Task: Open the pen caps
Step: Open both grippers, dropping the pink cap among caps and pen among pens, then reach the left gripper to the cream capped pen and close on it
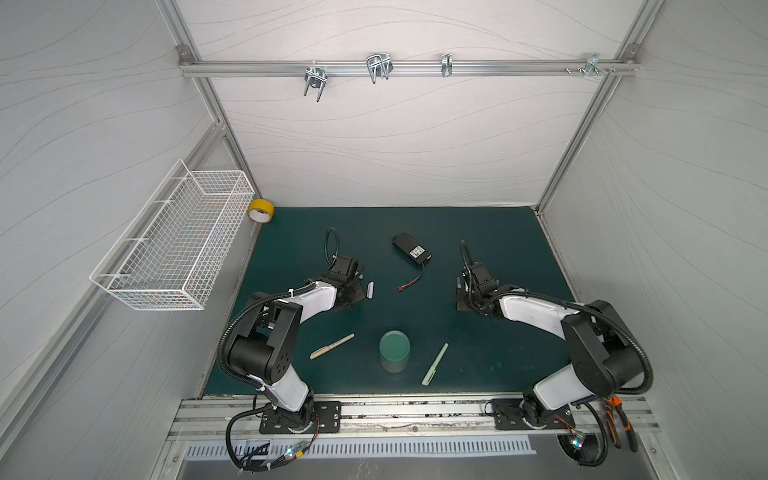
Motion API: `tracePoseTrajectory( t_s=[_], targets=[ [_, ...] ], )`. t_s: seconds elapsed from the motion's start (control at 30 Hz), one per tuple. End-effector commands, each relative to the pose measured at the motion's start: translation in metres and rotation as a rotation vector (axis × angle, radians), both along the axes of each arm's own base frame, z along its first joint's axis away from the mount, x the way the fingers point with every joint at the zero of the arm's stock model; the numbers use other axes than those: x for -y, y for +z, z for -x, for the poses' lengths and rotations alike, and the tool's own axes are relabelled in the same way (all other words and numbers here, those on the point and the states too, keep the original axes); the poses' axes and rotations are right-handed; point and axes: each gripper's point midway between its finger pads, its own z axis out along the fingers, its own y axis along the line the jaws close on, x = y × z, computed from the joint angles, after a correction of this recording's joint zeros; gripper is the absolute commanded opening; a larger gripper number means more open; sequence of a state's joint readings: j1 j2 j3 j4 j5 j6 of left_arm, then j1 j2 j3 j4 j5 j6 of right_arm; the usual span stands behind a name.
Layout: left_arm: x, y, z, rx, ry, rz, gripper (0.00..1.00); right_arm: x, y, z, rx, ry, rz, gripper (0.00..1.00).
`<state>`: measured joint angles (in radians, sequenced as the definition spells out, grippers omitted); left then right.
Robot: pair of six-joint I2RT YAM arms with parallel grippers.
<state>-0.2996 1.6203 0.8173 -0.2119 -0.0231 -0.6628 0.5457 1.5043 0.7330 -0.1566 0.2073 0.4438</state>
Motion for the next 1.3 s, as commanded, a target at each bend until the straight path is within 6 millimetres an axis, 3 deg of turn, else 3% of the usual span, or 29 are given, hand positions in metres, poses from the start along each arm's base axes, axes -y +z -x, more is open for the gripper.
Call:
tracePoseTrajectory(
  t_s=[0.0,0.17,0.37,0.53,0.7,0.9,1.03,1.27],
  targets=[
    [-0.005,0.023,-0.007,0.077,0.006,-0.042,0.33,-0.003,0.021,-0.001,0.099,0.022,0.029,0.38],
    [0.0,0.055,-0.005,0.187,-0.039,-0.144,0.36,-0.009,0.036,0.002,0.157,0.052,0.001,0.38],
    [0.001,0.099,0.012,0.318,-0.052,-0.242,0.4,-0.018,0.051,0.004,0.216,0.097,-0.029,0.39],
    [0.002,0.116,0.032,0.389,-0.015,-0.21,0.43,-0.016,0.06,0.005,0.256,0.097,-0.034,0.44],
    [0.005,0.106,0.057,0.282,-0.028,-0.138,0.47,-0.033,0.074,0.01,0.281,0.175,-0.128,0.45],
    [-0.007,0.078,0.107,0.207,0.057,-0.007,0.49,-0.048,0.087,0.017,0.311,0.238,-0.221,0.45],
    [-0.012,0.061,0.142,0.17,0.083,0.065,0.49,-0.05,0.085,0.018,0.298,0.239,-0.231,0.45],
    [-0.048,0.034,0.188,0.113,0.163,0.031,0.49,-0.052,0.085,0.016,0.289,0.245,-0.231,0.45]
  ],
)
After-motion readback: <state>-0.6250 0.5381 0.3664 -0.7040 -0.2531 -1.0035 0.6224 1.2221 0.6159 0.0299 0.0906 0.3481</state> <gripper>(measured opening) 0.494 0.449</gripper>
